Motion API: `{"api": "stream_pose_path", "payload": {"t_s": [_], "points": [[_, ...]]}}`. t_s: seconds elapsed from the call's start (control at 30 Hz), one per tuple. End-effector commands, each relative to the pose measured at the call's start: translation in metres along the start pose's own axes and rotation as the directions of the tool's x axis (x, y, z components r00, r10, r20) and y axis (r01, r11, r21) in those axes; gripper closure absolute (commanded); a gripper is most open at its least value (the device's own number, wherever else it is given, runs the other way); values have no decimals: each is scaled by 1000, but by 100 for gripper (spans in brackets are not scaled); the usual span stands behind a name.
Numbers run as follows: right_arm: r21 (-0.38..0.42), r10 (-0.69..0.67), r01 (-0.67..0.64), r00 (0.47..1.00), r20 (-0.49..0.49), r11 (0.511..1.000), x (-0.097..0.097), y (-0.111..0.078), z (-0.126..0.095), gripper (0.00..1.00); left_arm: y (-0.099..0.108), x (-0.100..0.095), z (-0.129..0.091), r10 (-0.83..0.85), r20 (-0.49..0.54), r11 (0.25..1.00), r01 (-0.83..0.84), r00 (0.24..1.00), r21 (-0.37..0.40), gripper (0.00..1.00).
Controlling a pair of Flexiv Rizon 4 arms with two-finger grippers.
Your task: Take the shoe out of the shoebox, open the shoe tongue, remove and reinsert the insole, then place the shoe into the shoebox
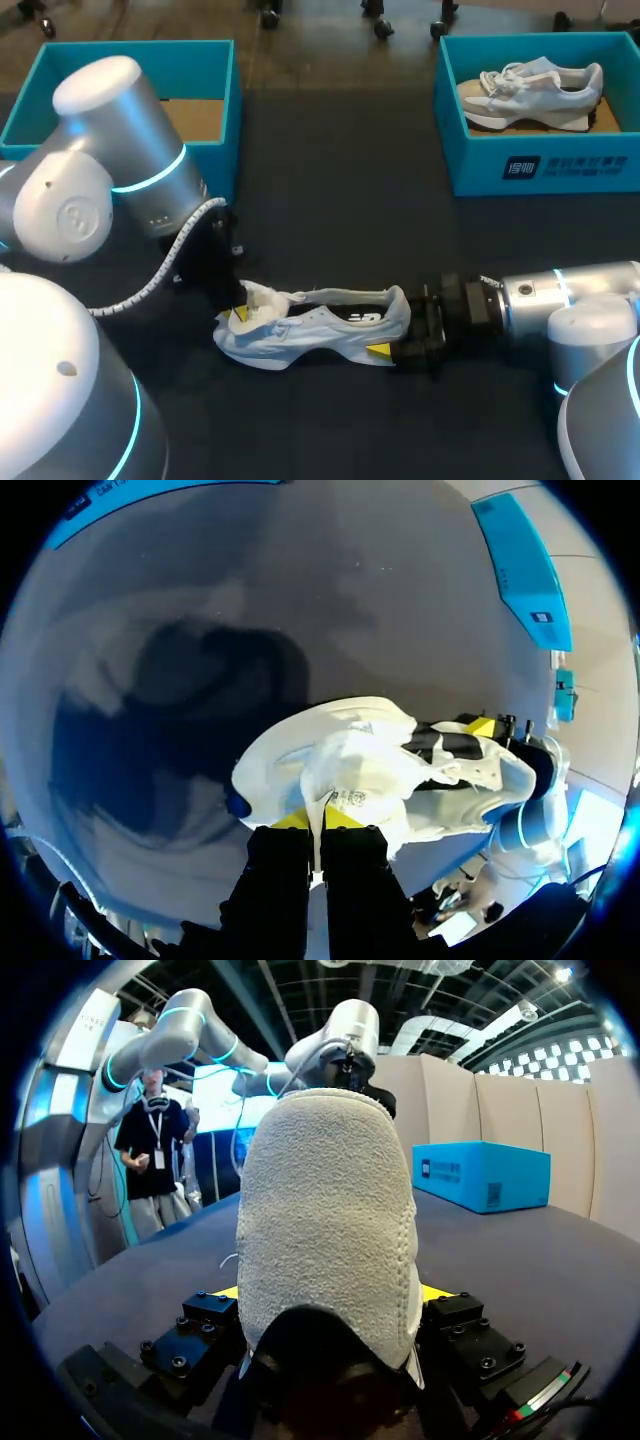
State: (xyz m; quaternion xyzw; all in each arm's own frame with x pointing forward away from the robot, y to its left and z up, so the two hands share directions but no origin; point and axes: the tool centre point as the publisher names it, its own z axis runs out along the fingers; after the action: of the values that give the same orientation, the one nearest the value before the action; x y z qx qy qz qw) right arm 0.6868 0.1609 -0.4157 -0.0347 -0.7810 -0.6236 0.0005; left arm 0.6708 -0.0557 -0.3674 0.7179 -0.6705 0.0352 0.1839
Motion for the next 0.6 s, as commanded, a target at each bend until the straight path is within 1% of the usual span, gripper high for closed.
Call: {"api": "stream_pose_path", "payload": {"t_s": [0.03,0.1,0.17,0.2,0.27,0.3,0.4,0.43,0.47,0.6], "points": [[3,0,0,1000,1,1000,0,-1,2,100,-3,-3,9,-20,28,1000,19,999,16,100],[3,0,0,1000,1,1000,0,-1,2,100,-6,-4,13,-33,50,999,31,998,40,100],[3,0,0,1000,1,1000,0,-1,2,100,-7,-5,17,-41,54,998,39,998,39,99],[3,0,0,1000,1,1000,0,-1,2,100,-8,-6,18,-44,57,998,42,997,40,96],[3,0,0,1000,1,1000,0,-1,2,100,-6,-8,16,-47,57,998,45,997,38,86],[3,0,0,1000,1,1000,0,-1,2,100,-5,-8,13,-48,57,998,46,997,38,76],[3,0,0,1000,1,1000,0,-1,2,100,-6,-10,4,-58,58,997,55,997,45,58],[3,0,0,1000,1,1000,0,-1,2,100,-6,-10,4,-58,58,997,55,997,45,58],[3,0,0,1000,1,1000,0,-1,2,100,-6,-12,-4,-60,50,997,58,997,48,51],[3,0,0,1000,1,1000,0,-1,2,100,-3,-12,-22,-43,35,998,42,998,45,45]]}}
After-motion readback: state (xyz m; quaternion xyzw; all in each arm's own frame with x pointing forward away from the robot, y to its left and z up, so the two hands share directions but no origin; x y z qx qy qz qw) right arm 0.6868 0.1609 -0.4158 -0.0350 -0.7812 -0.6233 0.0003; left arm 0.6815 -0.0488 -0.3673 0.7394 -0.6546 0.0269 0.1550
